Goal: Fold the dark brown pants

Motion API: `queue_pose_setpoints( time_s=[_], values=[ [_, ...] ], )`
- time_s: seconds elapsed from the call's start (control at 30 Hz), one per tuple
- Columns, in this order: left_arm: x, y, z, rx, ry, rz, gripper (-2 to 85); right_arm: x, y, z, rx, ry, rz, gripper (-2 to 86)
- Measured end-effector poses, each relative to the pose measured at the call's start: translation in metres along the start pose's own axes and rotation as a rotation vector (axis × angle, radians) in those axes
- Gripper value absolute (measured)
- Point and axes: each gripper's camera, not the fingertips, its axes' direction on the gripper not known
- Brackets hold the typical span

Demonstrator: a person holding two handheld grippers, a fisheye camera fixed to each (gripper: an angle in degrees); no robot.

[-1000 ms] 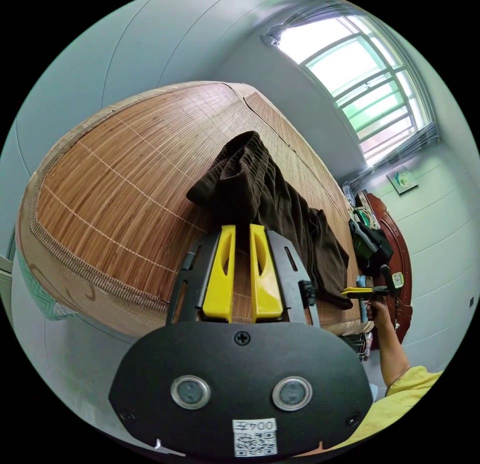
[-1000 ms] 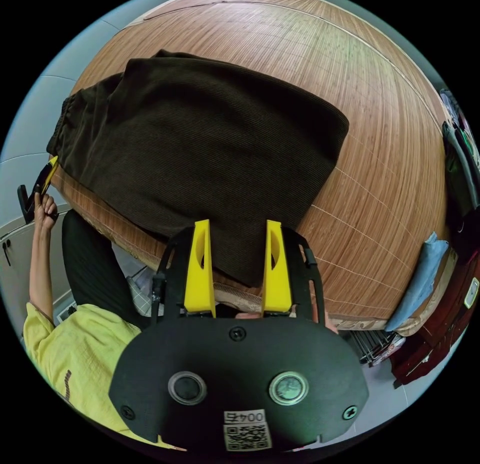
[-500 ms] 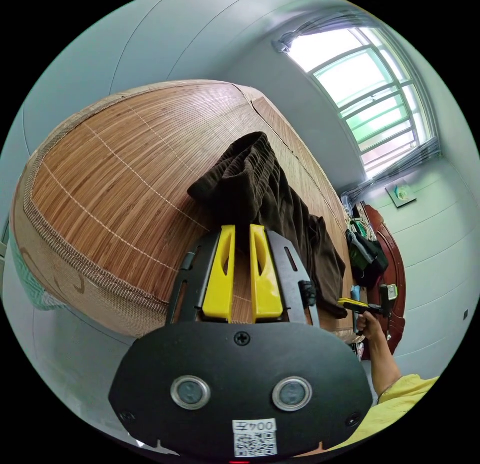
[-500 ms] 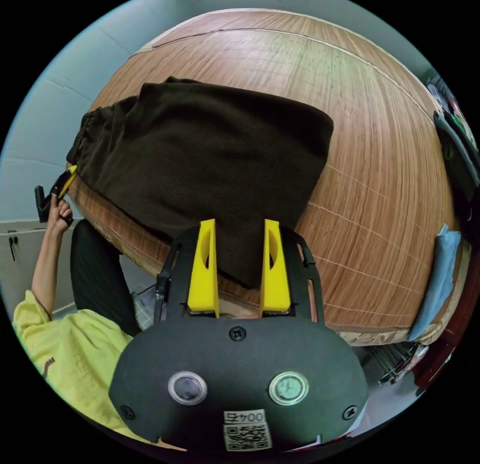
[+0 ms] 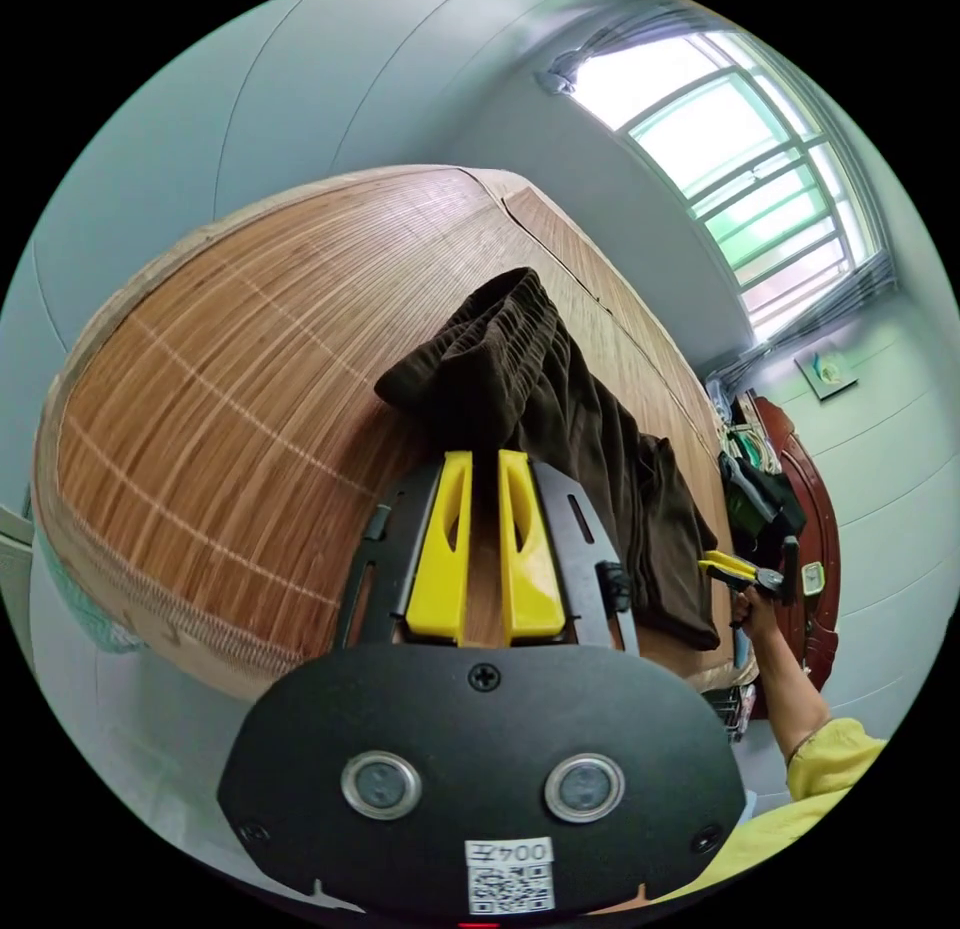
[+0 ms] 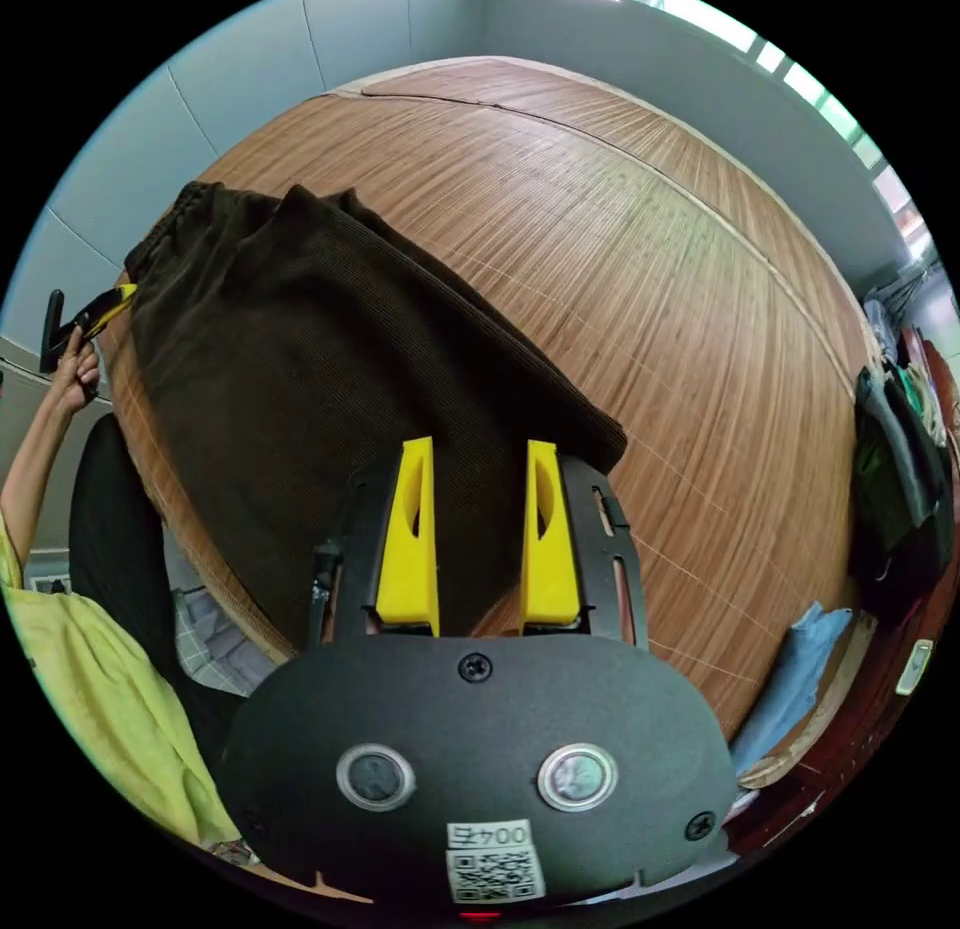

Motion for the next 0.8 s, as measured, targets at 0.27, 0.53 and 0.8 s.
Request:
queue_pose_setpoints(
  time_s=[0.27,0.53,0.8],
  values=[
    [0.064,-0.116,0.066,-0.067,-0.152,0.196,2.0,0.0,0.083,-0.011,0.073,-0.135,0.143,12.5],
    [0.182,-0.242,0.165,-0.149,-0.106,0.312,1.2,-0.103,0.164,-0.027,0.244,-0.255,0.512,13.0],
    [0.207,-0.216,0.112,-0.101,0.09,0.427,1.2,-0.141,0.177,-0.039,0.254,-0.346,0.281,12.4]
  ],
)
